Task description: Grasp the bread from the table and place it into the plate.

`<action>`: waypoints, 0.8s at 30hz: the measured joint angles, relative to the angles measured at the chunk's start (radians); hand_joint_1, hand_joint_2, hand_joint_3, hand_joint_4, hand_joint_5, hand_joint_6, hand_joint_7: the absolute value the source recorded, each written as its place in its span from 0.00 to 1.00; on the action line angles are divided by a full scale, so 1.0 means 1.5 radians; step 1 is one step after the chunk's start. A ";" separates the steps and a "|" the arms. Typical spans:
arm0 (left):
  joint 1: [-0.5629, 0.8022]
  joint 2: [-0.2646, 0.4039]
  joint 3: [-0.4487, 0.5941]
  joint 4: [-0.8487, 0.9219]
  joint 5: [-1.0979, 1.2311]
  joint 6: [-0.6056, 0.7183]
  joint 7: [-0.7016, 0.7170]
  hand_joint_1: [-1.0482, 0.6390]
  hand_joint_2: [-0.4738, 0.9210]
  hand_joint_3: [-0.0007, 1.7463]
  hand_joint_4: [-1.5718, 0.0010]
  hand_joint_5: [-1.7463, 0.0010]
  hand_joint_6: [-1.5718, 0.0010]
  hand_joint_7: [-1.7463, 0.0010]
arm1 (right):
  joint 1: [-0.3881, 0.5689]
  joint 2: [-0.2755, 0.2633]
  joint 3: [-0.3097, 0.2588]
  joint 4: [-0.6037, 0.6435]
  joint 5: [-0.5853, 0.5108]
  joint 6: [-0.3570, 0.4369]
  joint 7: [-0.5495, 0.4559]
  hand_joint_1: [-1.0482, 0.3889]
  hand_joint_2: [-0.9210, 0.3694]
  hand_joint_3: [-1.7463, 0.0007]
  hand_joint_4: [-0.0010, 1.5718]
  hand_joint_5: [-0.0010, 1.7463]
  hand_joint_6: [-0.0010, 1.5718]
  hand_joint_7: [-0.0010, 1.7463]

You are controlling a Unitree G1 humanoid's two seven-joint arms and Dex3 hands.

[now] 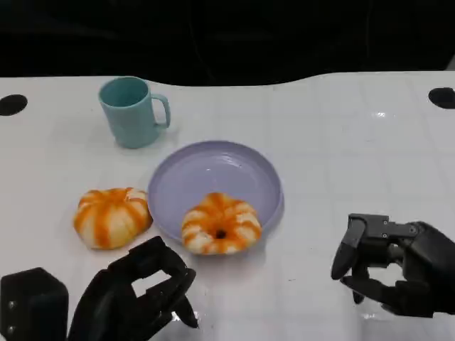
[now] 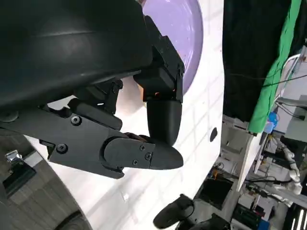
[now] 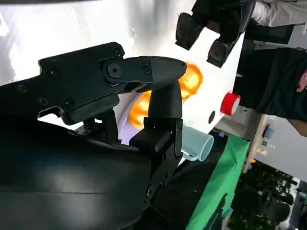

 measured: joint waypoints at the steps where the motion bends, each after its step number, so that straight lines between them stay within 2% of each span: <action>1: 0.000 0.000 0.000 0.000 0.000 0.001 0.000 0.29 1.00 0.15 0.53 0.00 0.60 0.08 | 0.002 0.003 0.000 0.002 0.001 0.001 0.003 0.43 0.00 0.80 0.50 1.00 0.36 1.00; 9: 0.001 0.004 0.000 -0.003 0.000 0.003 0.000 0.29 1.00 0.16 0.53 0.00 0.60 0.09 | -0.001 0.026 0.005 0.067 0.010 -0.036 0.045 0.46 0.00 0.82 0.50 1.00 0.38 1.00; 15: 0.001 0.006 0.000 -0.004 -0.001 0.003 0.000 0.28 1.00 0.16 0.53 0.00 0.60 0.09 | -0.009 0.046 0.005 0.094 0.005 -0.046 0.044 0.45 0.00 0.82 0.50 1.00 0.38 1.00; 24: 0.001 0.007 0.004 -0.003 -0.001 -0.002 -0.001 0.28 1.00 0.16 0.52 0.00 0.60 0.09 | -0.029 0.055 0.001 0.132 -0.006 -0.072 0.039 0.45 0.00 0.82 0.51 1.00 0.39 1.00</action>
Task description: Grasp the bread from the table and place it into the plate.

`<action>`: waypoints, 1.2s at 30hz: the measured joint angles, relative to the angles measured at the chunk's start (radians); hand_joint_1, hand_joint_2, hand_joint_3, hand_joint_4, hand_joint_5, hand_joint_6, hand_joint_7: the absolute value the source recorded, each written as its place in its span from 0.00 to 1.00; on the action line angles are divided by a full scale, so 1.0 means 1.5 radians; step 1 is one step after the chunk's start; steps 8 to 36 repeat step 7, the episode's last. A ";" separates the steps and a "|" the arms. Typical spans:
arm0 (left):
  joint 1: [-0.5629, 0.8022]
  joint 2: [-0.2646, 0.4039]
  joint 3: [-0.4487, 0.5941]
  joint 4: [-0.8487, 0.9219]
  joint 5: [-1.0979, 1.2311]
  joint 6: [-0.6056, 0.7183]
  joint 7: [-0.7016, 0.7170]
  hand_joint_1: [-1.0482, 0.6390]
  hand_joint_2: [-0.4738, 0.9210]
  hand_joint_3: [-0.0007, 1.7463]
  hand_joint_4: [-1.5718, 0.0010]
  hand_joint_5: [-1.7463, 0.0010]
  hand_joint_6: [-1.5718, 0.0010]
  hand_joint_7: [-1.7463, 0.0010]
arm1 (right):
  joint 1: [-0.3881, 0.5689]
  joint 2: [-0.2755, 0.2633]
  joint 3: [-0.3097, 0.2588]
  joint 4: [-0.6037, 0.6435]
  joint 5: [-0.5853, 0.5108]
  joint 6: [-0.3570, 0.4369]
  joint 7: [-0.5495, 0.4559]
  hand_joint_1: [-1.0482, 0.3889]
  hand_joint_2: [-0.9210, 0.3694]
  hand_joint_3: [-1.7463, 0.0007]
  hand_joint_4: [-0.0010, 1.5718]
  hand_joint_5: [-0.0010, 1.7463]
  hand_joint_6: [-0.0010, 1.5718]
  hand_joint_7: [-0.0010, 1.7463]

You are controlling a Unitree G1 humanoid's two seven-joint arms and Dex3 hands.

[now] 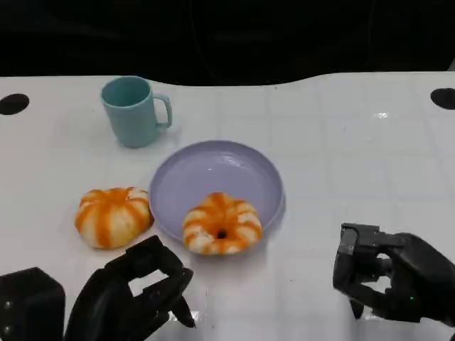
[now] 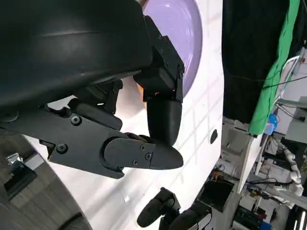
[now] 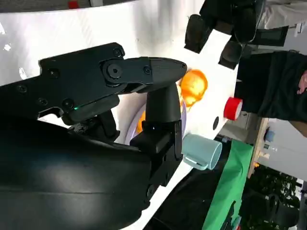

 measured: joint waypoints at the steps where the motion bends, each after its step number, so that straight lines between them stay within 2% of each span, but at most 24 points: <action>1: 0.000 0.000 0.000 0.000 0.000 0.000 0.000 0.28 1.00 0.16 0.52 0.00 0.60 0.09 | -0.001 0.002 -0.002 0.002 0.002 0.000 0.000 0.45 0.00 0.82 0.52 1.00 0.39 1.00; 6: 0.000 0.000 0.000 0.000 0.000 -0.002 -0.002 0.28 1.00 0.16 0.53 0.00 0.60 0.09 | -0.006 0.004 -0.011 0.010 0.001 0.001 0.002 0.46 0.00 0.82 0.51 1.00 0.39 1.00; 36: 0.000 0.000 0.001 0.000 0.000 -0.003 -0.002 0.28 1.00 0.16 0.53 0.00 0.60 0.09 | -0.006 0.004 -0.011 0.011 0.001 0.001 0.002 0.47 0.00 0.82 0.52 1.00 0.39 1.00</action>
